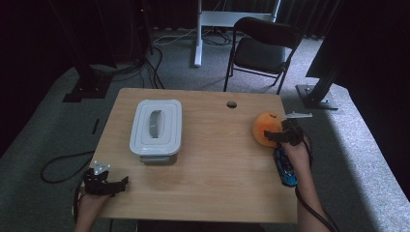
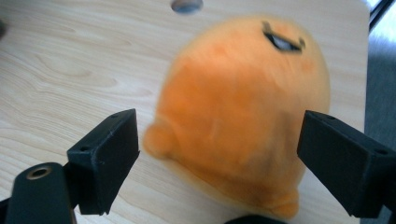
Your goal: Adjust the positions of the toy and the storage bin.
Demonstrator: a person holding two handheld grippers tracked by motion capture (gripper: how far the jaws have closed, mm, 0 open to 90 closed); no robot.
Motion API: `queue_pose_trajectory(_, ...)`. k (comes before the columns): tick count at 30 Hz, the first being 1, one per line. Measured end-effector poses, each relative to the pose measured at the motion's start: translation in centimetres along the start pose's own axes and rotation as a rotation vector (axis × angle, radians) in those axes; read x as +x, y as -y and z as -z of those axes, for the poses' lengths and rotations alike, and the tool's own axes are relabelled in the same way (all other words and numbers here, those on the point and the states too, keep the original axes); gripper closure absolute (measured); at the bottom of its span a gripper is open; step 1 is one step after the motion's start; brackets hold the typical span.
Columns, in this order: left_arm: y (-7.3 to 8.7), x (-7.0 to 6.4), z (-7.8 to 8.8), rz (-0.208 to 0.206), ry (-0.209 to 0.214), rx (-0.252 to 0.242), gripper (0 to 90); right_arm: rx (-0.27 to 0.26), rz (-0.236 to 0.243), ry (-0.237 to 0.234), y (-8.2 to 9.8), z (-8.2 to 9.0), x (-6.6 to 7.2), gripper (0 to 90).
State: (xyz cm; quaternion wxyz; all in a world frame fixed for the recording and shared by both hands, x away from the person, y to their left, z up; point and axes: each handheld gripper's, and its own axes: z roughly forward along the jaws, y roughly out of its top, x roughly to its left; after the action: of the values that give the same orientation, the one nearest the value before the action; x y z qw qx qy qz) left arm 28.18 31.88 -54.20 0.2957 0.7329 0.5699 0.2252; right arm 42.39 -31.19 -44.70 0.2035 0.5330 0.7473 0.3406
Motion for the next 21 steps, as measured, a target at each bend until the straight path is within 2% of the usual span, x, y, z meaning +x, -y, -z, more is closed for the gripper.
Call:
queue_pose_trajectory(2,-0.1,0.1,0.1,0.006,0.003,-0.01,0.3,-0.011,0.028,0.015,-0.3,0.4,0.5,12.3)
queue_pose_trajectory(4,-0.3,0.3,0.4,0.02,-0.006,-0.036,0.3,-0.026,0.036,-0.006,-0.7,0.8,1.0,12.3)
queue_pose_trajectory(7,-0.5,0.2,0.8,0.0,-0.014,-0.059,0.3,-0.044,0.033,-0.022,-1.0,1.1,1.4,12.3)
queue_pose_trajectory(9,-0.7,0.3,1.1,0.001,-0.003,-0.081,0.3,-0.07,0.029,-0.039,-1.5,1.5,2.2,12.3)
queue_pose_trajectory(11,-0.9,0.3,1.3,0.01,0.005,-0.096,0.3,-0.073,0.045,-0.056,-1.7,1.5,2.8,12.3)
queue_pose_trajectory(13,-1.2,0.4,1.4,0.005,0.015,-0.097,0.3,-0.073,0.061,-0.061,-1.9,1.2,3.7,12.3)
queue_pose_trajectory(14,-1.2,0.4,1.4,0.005,0.015,-0.097,0.3,-0.073,0.061,-0.061,-1.9,1.2,3.7,12.3)
queue_pose_trajectory(16,-1.6,0.6,1.3,0.017,0.026,-0.102,0.3,-0.073,0.078,-0.079,-2.1,0.6,4.8,12.3)
queue_pose_trajectory(18,-1.8,0.7,1.2,0.018,0.025,-0.102,0.3,-0.075,0.076,-0.085,-2.1,0.4,5.1,12.4)
queue_pose_trajectory(19,-2.1,0.8,1.1,0.02,0.026,-0.11,0.3,-0.069,0.085,-0.111,-2.2,-0.3,6.0,12.3)
queue_pose_trajectory(21,-2.4,0.9,0.9,0.023,0.026,-0.103,0.3,-0.071,0.097,-0.128,-2.2,-0.9,6.8,12.3)
